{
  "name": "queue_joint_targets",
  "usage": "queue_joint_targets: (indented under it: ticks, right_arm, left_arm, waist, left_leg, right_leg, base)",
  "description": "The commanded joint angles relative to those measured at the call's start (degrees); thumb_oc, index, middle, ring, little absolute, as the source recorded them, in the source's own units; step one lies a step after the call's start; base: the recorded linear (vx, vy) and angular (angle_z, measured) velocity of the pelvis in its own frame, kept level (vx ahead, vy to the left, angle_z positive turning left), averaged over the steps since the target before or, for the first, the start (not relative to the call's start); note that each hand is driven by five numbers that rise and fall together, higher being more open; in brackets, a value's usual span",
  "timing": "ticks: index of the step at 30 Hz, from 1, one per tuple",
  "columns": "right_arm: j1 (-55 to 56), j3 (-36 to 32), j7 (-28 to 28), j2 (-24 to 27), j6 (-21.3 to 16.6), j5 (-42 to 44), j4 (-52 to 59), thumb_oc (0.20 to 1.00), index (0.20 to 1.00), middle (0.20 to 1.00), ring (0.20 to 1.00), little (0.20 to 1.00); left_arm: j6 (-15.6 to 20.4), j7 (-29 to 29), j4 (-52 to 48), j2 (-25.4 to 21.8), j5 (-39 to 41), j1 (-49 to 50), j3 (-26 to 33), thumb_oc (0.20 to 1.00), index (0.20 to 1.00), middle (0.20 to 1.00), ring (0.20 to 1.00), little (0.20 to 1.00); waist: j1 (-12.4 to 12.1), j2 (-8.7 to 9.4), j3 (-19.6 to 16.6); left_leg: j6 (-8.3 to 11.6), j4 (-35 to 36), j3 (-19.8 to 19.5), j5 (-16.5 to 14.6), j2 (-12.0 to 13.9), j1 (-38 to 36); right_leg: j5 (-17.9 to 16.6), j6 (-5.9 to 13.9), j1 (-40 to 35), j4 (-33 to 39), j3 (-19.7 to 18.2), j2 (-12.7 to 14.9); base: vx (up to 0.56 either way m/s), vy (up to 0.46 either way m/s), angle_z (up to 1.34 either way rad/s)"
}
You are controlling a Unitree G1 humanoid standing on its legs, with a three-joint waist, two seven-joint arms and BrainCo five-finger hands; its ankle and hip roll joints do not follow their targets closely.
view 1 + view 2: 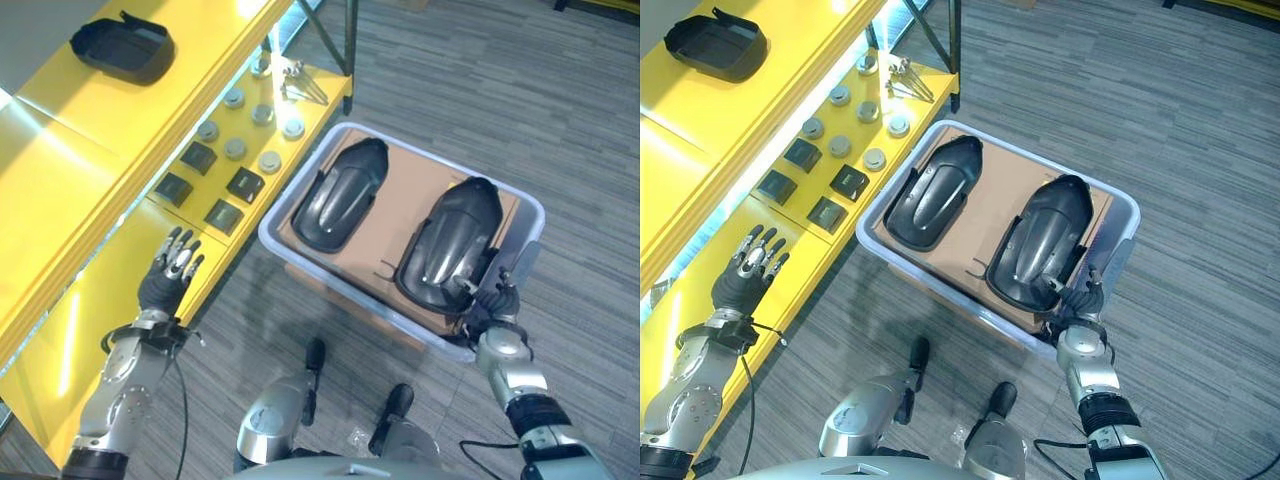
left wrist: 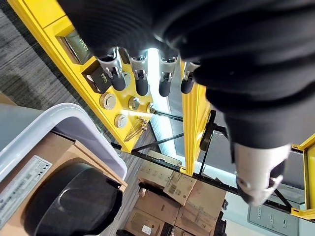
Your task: Move parts from the plastic box to the shelf.
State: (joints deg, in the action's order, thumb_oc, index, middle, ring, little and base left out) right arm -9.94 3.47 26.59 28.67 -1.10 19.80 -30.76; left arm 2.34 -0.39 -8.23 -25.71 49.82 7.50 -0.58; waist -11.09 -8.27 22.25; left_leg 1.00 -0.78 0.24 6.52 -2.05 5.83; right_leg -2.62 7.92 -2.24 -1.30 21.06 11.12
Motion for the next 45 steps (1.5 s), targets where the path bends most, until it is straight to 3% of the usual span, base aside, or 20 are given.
queue_joint_targets:
  ticks: [1, 7, 8, 9, 10, 12, 13, 26, 29, 34, 39, 45]
  right_arm:
    - [-0.54, 2.38, 0.38, 0.62, 0.26, -3.28, -2.14, 1.000, 1.000, 1.000, 1.000, 1.000]
    - [-0.20, 3.22, -0.72, 0.69, -0.23, -4.44, -7.69, 1.000, 1.000, 1.000, 1.000, 1.000]
    - [-0.45, 3.20, -0.74, 0.72, -0.93, -4.08, -9.40, 0.856, 0.856, 0.856, 0.856, 0.856]
    - [-0.64, 3.15, -0.93, 0.81, -1.73, -3.51, -10.26, 0.548, 0.548, 0.548, 0.548, 0.548]
    - [-0.71, 3.16, -0.97, 0.84, -1.95, -3.45, -10.46, 0.511, 0.511, 0.511, 0.511, 0.511]
    - [-1.11, 3.22, -1.06, 1.24, -2.62, -3.57, -10.62, 0.219, 0.219, 0.219, 0.219, 0.219]
    - [-1.27, 3.24, -1.04, 1.40, -2.82, -3.48, -10.48, 0.200, 0.200, 0.200, 0.200, 0.200]
    - [-3.14, 1.61, -1.40, 3.98, -6.12, -1.49, -6.73, 0.200, 0.200, 0.200, 0.200, 0.200]
    - [-3.73, 0.88, 0.91, 4.45, -8.96, -0.70, -4.21, 0.200, 0.200, 0.200, 0.200, 0.200]
    - [-2.69, -1.57, 3.30, 5.31, -10.24, -0.12, 3.92, 0.200, 0.200, 0.200, 0.200, 0.200]
    - [0.48, -5.60, 3.61, 5.54, -9.84, -3.19, 19.04, 0.200, 0.200, 0.200, 0.200, 0.200]
    - [1.80, -5.45, 2.57, 4.72, -9.39, -5.86, 25.65, 0.200, 0.200, 0.200, 0.200, 0.200]
  left_arm:
    - [3.06, -0.60, -0.94, 0.72, -0.15, -0.65, 0.00, 1.000, 1.000, 1.000, 1.000, 1.000]
    - [3.73, -0.38, -0.82, 1.00, -0.47, -0.86, -0.57, 1.000, 1.000, 1.000, 1.000, 1.000]
    - [3.87, -0.48, -0.74, 0.95, -0.40, -1.00, -0.73, 1.000, 1.000, 1.000, 1.000, 1.000]
    - [4.01, -0.37, -0.76, 0.92, -0.48, -1.14, -0.87, 1.000, 1.000, 1.000, 1.000, 1.000]
    - [4.07, -0.27, -0.75, 0.90, -0.44, -1.20, -0.97, 1.000, 1.000, 1.000, 1.000, 1.000]
    - [4.40, -0.26, -0.61, 0.78, 0.04, -1.35, -1.18, 1.000, 1.000, 1.000, 1.000, 1.000]
    - [4.55, -0.27, -0.56, 0.78, 0.04, -1.39, -1.23, 1.000, 1.000, 1.000, 1.000, 1.000]
    - [4.37, -0.21, -0.43, 0.28, 0.62, -1.61, -0.91, 1.000, 1.000, 1.000, 1.000, 1.000]
    - [4.79, -0.70, -0.68, -0.17, 0.63, -1.66, -1.01, 1.000, 1.000, 1.000, 1.000, 1.000]
    - [4.40, -2.00, -2.55, -0.86, 0.05, -0.56, -0.32, 1.000, 1.000, 1.000, 1.000, 1.000]
    - [3.50, -5.38, -4.91, -1.25, -0.69, 0.60, 1.91, 1.000, 1.000, 1.000, 1.000, 1.000]
    - [-0.05, -8.71, -6.27, -1.19, -1.85, -1.80, 0.42, 1.000, 1.000, 1.000, 1.000, 1.000]
  waist:
    - [-0.33, 2.42, -1.00]
    - [-0.34, 2.37, -0.43]
    - [-0.45, 2.32, -0.30]
    - [-0.48, 2.26, -0.22]
    - [-0.48, 2.23, -0.19]
    - [-0.46, 2.13, 0.03]
    - [-0.46, 2.11, 0.09]
    - [-0.30, 1.94, 0.66]
    - [-0.29, 2.04, 0.78]
    - [-0.07, 2.62, 0.08]
    - [1.09, 3.81, -2.52]
    - [2.22, 5.12, -6.51]
  left_leg:
    - [2.61, -7.09, 1.71, -6.92, 2.96, 3.45]
    - [2.71, -7.40, 1.67, -6.83, 3.10, 3.82]
    - [2.72, -7.50, 1.60, -6.78, 3.11, 4.10]
    - [2.74, -7.63, 1.61, -6.72, 3.12, 4.35]
    - [2.74, -7.67, 1.60, -6.72, 3.11, 4.43]
    - [2.70, -7.73, 1.56, -6.67, 3.07, 4.72]
    - [2.67, -7.72, 1.56, -6.64, 3.05, 4.78]
    - [2.49, -7.61, 1.51, -6.36, 3.04, 5.20]
    - [2.31, -7.32, 1.51, -6.24, 3.01, 4.91]
    - [1.98, -6.92, 1.55, -6.59, 3.01, 3.50]
    - [1.60, -6.34, 2.38, -7.35, 3.54, 0.34]
    - [1.87, -5.00, 3.83, -7.86, 4.44, -3.54]
  right_leg:
    - [-1.52, 2.29, 3.77, -0.14, -0.82, 4.19]
    - [-1.60, 2.13, 3.96, -0.29, -0.91, 4.18]
    - [-1.68, 2.12, 4.21, -0.37, -0.89, 4.23]
    - [-1.70, 2.09, 4.38, -0.43, -0.87, 4.26]
    - [-1.71, 2.08, 4.44, -0.45, -0.87, 4.27]
    - [-1.73, 2.06, 4.77, -0.57, -0.93, 4.31]
    - [-1.75, 2.05, 4.86, -0.60, -0.95, 4.31]
    - [-1.93, 2.04, 5.77, -0.98, -1.14, 4.30]
    - [-2.06, 2.07, 5.58, -0.85, -1.03, 4.18]
    - [-1.95, 2.22, 4.39, -0.54, -0.92, 3.99]
    - [-1.38, 2.48, 2.00, -0.30, -1.36, 3.47]
    - [-0.98, 2.68, -0.82, 0.74, -1.89, 2.56]
  base:
    - [0.00, 0.000, 0.00]
    - [0.00, 0.000, 0.00]
    - [0.00, 0.000, 0.00]
    - [-0.03, -0.003, 0.00]
    - [-0.03, 0.003, 0.01]
    - [-0.02, 0.004, 0.00]
    - [0.00, 0.000, 0.00]
    - [0.00, 0.000, 0.00]
    - [0.00, 0.000, 0.00]
    - [0.01, -0.004, 0.00]
    - [0.07, -0.015, 0.01]
    - [0.07, -0.033, -0.06]
